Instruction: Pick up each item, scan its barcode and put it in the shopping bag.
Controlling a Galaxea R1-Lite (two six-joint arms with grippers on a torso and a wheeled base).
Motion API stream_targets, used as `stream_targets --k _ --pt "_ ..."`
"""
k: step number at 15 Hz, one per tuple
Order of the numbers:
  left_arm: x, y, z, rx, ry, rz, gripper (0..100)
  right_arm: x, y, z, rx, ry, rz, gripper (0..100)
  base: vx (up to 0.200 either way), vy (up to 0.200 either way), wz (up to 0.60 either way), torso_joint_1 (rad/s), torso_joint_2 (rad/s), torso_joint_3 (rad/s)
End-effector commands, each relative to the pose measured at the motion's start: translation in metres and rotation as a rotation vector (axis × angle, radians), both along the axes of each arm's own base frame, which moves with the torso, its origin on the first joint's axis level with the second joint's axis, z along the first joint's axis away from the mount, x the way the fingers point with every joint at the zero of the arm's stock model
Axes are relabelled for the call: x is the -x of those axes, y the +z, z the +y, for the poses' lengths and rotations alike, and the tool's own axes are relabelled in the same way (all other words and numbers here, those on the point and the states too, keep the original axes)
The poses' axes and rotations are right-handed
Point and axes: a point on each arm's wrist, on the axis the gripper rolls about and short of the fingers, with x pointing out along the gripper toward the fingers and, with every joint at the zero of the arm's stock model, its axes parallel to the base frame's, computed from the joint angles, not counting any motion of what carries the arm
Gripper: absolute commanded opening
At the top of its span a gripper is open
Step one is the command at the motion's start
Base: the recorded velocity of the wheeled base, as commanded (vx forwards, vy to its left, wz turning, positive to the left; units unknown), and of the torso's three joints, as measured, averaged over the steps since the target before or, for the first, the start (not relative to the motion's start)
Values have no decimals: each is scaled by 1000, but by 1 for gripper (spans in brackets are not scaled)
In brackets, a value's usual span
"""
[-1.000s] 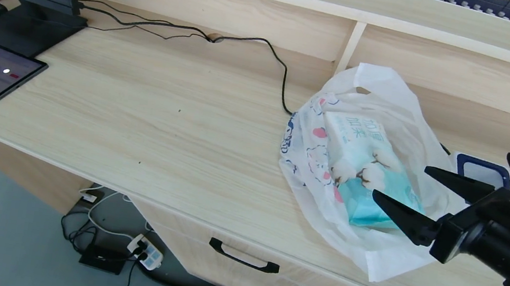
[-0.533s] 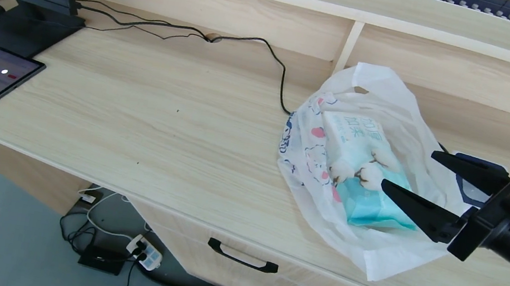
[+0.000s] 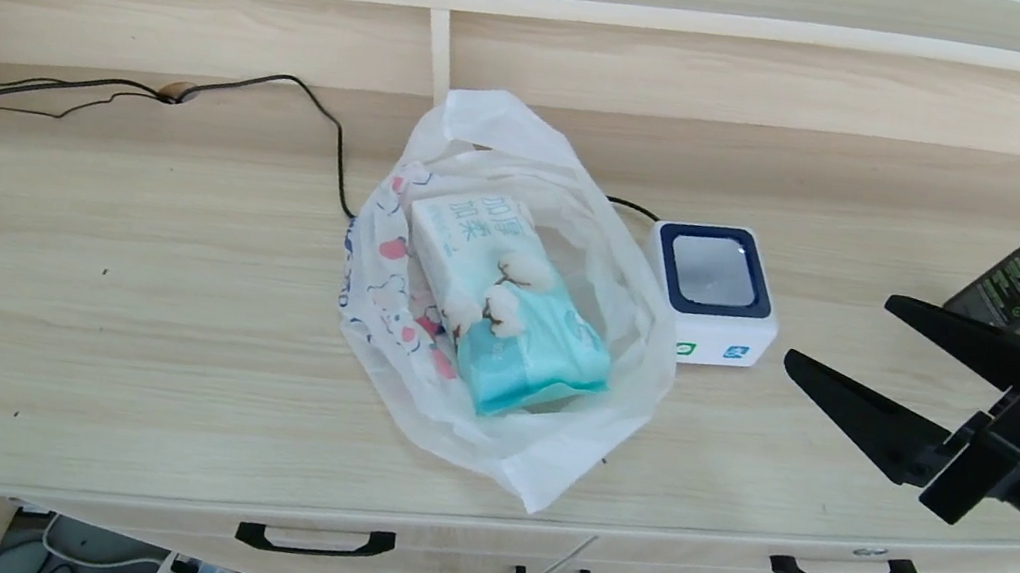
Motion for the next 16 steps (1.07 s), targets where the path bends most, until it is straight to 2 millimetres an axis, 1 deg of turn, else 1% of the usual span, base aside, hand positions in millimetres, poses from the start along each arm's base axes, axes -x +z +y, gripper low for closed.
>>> stream_targets --k 1,3,4,5,6,7,8,10,11,12,13,16 --pt "0 0 0 1 1 0 100 6 5 -3 -12 -1 -25 100 0 0 0 0 0 0" --pt "0 0 0 1 1 0 100 13 -2 -9 -8 -17 -13 100 0 0 0 0 0 0" --pt "0 0 0 -1 -1 1 100 12 -4 -18 -13 -70 -10 100 0 0 0 0 0 0" --pt "0 0 0 -1 1 1 100 11 -5 -24 -20 -102 -5 100 -200 0 0 2 2 12" --pt "0 0 0 -1 -1 0 100 11 -2 -37 -80 -169 9 100 -200 0 0 7 7 12" --pt "0 0 0 1 1 0 100 11 -4 -46 -123 -220 33 100 -200 0 0 22 12 -2" --pt "0 0 0 1 1 0 100 15 -11 -55 -128 -255 54 100 0 0 0 0 0 0" --pt "0 0 0 -1 -1 1 100 32 -25 -77 -87 -268 46 100 0 0 0 0 0 0" --pt "0 0 0 -1 1 1 100 39 -29 -85 -76 -291 44 100 0 -200 0 -17 -2 17" --pt "0 0 0 1 1 1 100 41 -32 -88 -76 -298 49 100 0 -200 0 12 7 -2" --pt "0 0 0 1 1 1 100 39 -33 -91 -75 -298 48 100 0 -200 0 22 -2 2" --pt "0 0 0 -1 1 1 100 11 -36 -97 -76 -311 12 100 0 -200 0 12 1 1"
